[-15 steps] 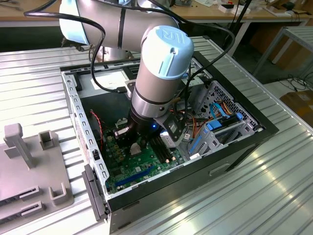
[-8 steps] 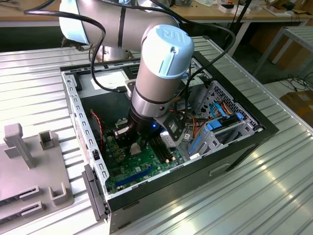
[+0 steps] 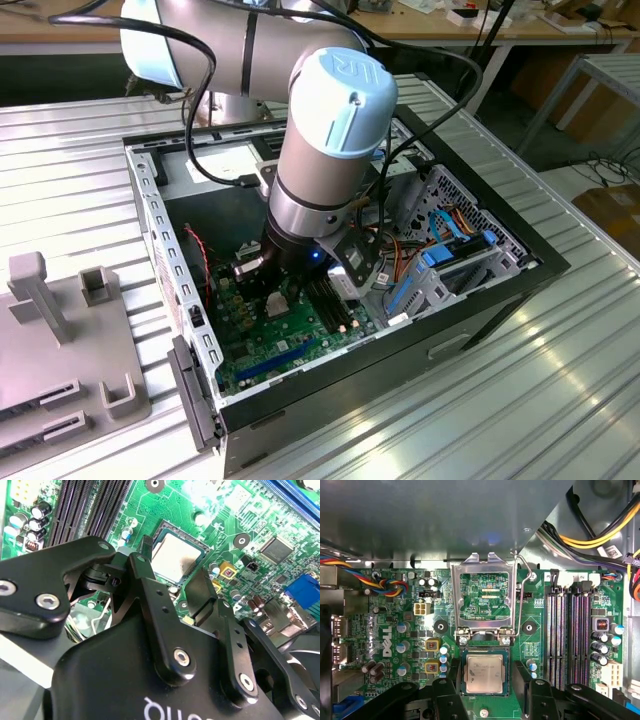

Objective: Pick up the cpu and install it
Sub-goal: 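Place the cpu into insertion slot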

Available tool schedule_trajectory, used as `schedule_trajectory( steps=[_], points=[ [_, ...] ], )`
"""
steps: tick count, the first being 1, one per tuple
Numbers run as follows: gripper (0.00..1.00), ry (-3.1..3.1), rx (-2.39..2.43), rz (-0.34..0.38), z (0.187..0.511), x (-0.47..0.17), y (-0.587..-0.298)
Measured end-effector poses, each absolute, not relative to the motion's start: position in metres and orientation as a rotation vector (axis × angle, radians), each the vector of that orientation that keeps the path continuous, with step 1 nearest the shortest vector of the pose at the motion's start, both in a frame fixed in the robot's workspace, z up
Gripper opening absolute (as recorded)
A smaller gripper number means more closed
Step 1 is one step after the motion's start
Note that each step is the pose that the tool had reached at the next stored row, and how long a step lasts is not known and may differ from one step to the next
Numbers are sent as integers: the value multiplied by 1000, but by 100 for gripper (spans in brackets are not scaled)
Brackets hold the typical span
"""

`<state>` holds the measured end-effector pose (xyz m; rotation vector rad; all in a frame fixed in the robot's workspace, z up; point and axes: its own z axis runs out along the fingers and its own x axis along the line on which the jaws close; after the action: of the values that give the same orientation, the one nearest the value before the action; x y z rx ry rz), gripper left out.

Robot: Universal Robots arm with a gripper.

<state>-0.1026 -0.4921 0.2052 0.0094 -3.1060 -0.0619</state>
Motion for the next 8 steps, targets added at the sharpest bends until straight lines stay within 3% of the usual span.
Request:
schedule_trajectory(
  steps=[5, 8],
  points=[
    [53, -3106, -3, -62, 205, -103, -491],
    [39, -3106, -33, -63, 205, -103, -490]
  ],
)
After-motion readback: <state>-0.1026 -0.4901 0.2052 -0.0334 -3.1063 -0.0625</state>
